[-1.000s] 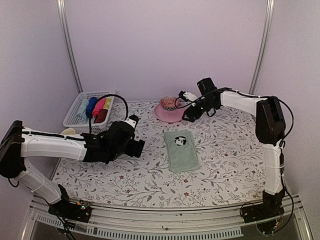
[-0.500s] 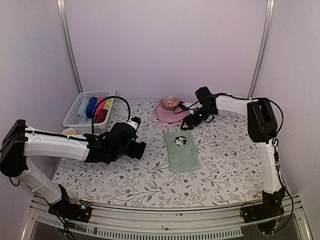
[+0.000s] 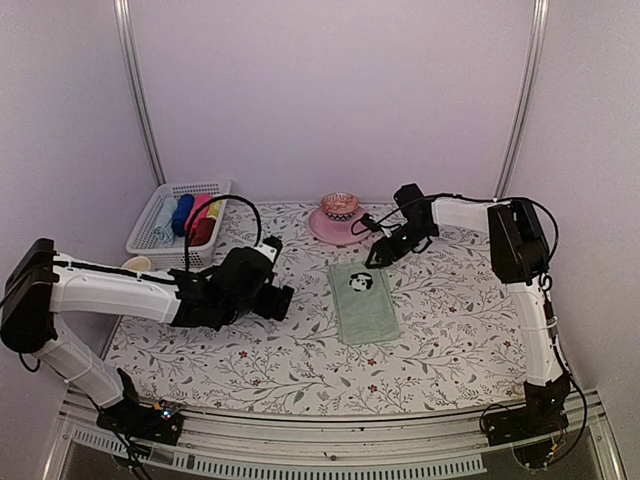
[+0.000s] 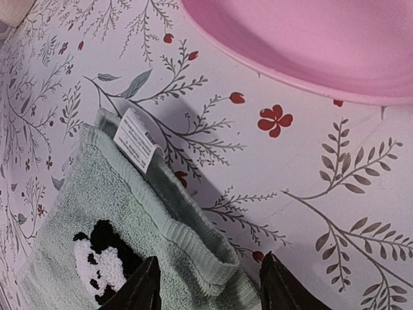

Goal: Roll the towels
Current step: Smooth out the towel at the center of the board.

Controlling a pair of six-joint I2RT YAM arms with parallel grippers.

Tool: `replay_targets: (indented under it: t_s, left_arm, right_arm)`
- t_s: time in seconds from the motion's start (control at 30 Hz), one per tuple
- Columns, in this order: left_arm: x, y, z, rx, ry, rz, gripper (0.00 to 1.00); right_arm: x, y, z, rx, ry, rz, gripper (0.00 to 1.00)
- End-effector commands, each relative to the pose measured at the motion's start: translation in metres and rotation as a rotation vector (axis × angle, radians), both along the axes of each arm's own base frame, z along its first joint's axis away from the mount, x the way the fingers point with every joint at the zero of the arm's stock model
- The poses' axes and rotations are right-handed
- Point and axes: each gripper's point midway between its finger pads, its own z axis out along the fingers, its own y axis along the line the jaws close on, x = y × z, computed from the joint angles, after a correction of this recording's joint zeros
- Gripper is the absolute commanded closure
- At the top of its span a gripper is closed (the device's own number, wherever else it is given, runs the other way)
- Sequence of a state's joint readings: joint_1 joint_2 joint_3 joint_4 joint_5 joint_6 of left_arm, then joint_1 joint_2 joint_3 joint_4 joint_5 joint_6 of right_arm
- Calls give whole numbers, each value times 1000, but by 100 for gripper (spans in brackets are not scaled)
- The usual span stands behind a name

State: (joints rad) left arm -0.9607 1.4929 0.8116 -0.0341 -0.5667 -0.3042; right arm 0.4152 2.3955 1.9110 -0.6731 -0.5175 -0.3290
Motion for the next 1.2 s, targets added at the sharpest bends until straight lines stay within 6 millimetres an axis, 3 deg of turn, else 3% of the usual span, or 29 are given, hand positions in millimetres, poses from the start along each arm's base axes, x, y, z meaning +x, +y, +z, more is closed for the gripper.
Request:
replay_targets:
  t_s: [0.0, 0.47, 0.63, 0.7, 0.83, 1.1, 1.17]
  left_arm:
    - [-3, -7, -8, -15, 9, -13, 3]
    - [-6, -16, -19, -19, 30, -29, 3]
    - [-6, -17, -20, -19, 30, -31, 3]
    - [-6, -18, -20, -22, 31, -35, 3]
    - [-7, -19, -23, -18, 36, -38, 3]
    - [-7, -19, -26, -15, 39, -38, 3]
    - [-7, -19, -27, -15, 40, -36, 3]
  right_arm:
    - [1, 8, 5, 66, 25, 24, 47]
    - [5, 9, 0, 59, 16, 34, 58]
    - [5, 9, 0, 58, 15, 32, 73]
    - [6, 9, 2, 61, 12, 32, 87]
    - [7, 10, 12, 70, -5, 36, 96]
    - [-1, 10, 34, 96, -21, 50, 97]
    - [-3, 8, 56, 111, -58, 55, 97]
